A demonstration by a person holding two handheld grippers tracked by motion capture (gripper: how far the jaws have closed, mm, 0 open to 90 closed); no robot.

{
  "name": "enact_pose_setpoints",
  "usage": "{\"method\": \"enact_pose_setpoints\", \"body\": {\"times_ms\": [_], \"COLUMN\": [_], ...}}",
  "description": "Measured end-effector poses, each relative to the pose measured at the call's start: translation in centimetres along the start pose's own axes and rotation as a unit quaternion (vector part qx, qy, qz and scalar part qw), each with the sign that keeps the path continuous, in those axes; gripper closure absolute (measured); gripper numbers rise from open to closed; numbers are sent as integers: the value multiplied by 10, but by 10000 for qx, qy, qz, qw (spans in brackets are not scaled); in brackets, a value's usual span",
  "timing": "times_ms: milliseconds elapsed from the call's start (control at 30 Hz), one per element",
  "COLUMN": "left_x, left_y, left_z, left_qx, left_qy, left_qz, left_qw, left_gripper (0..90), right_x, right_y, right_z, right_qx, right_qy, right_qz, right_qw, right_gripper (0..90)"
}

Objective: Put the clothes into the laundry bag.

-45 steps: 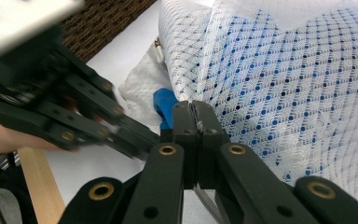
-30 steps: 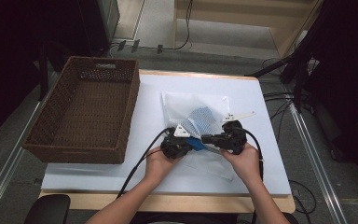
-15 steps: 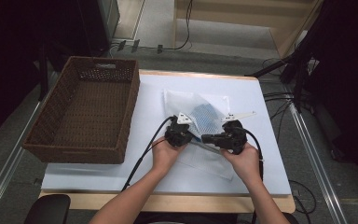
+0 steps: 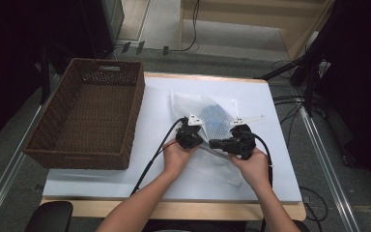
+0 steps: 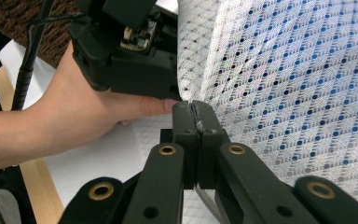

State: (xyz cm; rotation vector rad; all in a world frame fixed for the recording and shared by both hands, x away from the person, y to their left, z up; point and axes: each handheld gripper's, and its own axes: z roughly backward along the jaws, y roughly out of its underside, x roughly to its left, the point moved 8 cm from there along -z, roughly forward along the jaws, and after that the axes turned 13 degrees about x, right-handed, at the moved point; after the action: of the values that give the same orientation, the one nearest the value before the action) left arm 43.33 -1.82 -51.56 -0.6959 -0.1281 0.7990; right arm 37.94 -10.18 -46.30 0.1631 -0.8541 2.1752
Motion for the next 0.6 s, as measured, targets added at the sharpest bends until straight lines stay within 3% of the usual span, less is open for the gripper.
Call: {"method": "enact_pose_setpoints", "body": {"times_ms": [133,500,600], "left_x": [5,7,5], "left_y": [6,2,2], "left_z": [-11,-15,-14], "left_qx": [220,280,319], "left_qy": [-14,131,264], "left_qz": [-37,89,107], "left_qw": [9997,9995,9991], "left_gripper": [900,897,827], "right_x": [-2,-5,-5], "right_y": [1,0,0], "right_z": [-3,-7,-7], "right_qx": [39,108,102], "right_qy": [0,4,4], "right_qz": [-6,-35,-57], "right_qw": [10000,9999,9999], "right_gripper": [900,900,900]}}
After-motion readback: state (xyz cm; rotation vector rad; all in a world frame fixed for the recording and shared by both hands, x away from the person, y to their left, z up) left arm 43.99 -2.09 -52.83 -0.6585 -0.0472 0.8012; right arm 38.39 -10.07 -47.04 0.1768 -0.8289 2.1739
